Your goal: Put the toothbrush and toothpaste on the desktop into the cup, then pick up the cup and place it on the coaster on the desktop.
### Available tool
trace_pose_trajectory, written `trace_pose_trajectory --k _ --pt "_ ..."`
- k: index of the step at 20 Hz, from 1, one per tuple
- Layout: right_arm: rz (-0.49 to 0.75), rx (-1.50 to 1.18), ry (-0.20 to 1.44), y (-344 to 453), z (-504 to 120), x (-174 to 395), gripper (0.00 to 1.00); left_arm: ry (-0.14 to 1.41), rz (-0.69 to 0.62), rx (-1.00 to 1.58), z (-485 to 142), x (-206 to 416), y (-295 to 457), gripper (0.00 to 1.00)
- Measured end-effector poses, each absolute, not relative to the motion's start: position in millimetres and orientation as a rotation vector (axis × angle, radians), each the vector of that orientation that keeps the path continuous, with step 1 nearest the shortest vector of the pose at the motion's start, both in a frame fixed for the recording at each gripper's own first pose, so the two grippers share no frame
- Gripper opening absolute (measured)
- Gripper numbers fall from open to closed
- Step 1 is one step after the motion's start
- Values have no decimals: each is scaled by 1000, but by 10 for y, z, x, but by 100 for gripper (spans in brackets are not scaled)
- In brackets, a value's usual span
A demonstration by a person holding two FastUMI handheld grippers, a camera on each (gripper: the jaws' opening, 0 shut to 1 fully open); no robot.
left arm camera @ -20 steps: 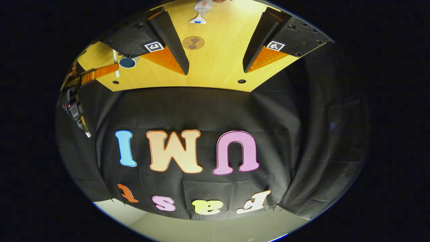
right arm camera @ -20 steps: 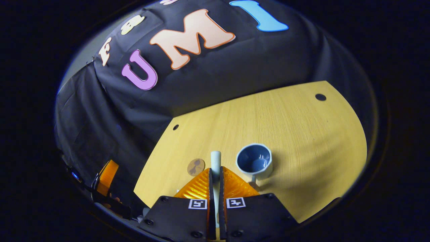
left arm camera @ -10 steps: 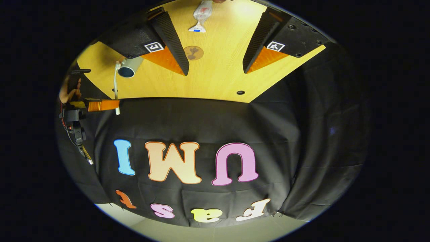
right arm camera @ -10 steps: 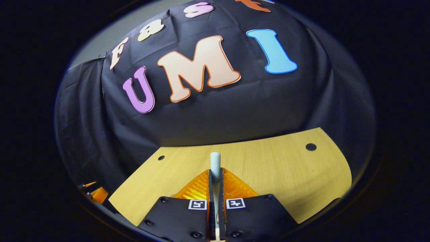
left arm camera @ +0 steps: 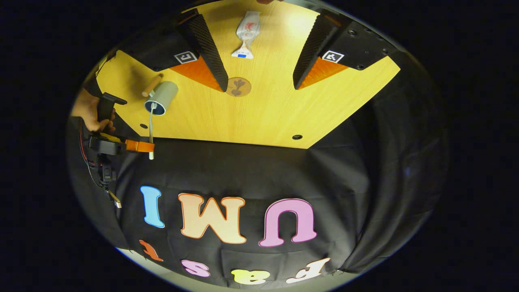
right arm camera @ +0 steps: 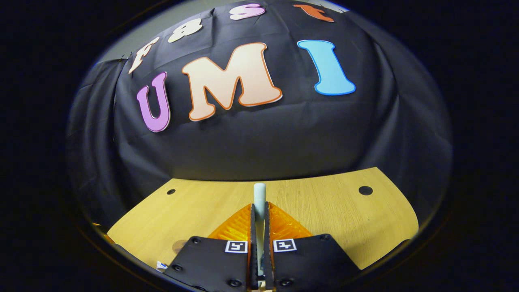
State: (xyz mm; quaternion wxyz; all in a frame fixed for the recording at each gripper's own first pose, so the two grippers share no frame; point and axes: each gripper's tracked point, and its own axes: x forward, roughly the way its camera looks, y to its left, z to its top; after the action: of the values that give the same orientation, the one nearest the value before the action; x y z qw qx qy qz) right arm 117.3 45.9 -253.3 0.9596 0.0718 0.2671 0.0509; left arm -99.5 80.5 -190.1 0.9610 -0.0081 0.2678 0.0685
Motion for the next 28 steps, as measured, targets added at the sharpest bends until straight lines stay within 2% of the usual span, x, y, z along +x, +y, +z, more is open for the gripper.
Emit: trace_pose_trajectory --k 7,8,10,11,12,13,16,28 --pt "61 97 619 400 -2859 1042 7 670 100 -40 -2347 -1069 793 95" --pt "62 97 632 405 -2916 1024 13 693 95 -41 -2418 -1073 790 95" --pt "66 94 659 401 -2941 960 11 733 81 -49 -2552 -1061 775 95" --pt "72 98 670 413 -2929 917 16 752 73 -51 -2628 -1060 741 95" --pt "78 107 675 415 -2888 879 27 769 65 -54 -2697 -1063 722 95" --pt "81 113 673 407 -2862 839 33 787 56 -55 -2751 -1085 724 95" --pt "74 116 672 364 -2766 714 100 862 6 -56 -2973 -1192 672 95" --pt "-35 125 710 -176 -2565 74 99 1147 -61 -16 -3638 -1432 556 95"
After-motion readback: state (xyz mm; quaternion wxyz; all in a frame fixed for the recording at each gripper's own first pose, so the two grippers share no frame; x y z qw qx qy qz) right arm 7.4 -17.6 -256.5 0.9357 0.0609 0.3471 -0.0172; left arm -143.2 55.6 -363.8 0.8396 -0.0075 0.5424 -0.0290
